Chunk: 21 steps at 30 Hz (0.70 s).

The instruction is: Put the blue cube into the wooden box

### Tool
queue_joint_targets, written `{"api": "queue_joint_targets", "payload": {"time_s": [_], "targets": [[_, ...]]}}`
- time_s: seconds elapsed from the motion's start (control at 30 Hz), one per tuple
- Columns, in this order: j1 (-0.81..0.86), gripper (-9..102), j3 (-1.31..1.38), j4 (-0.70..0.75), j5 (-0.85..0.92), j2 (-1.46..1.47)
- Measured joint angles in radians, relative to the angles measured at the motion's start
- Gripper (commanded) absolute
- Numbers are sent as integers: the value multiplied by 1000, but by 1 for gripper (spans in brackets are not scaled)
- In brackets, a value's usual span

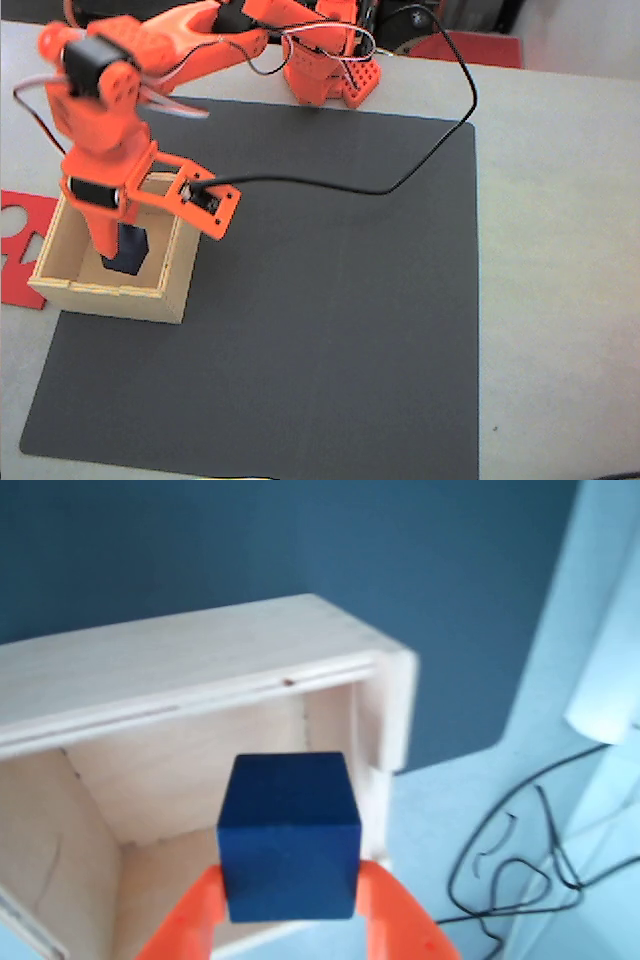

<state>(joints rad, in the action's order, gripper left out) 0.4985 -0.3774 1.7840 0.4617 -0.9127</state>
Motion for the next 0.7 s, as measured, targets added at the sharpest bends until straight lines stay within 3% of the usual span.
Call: {"api": "queue_joint_targets", "payload": {"time_s": [0.53,0.7], "targets": [[31,1,11,-6,-18,170],[32,22,11,-26,-25,238]]}}
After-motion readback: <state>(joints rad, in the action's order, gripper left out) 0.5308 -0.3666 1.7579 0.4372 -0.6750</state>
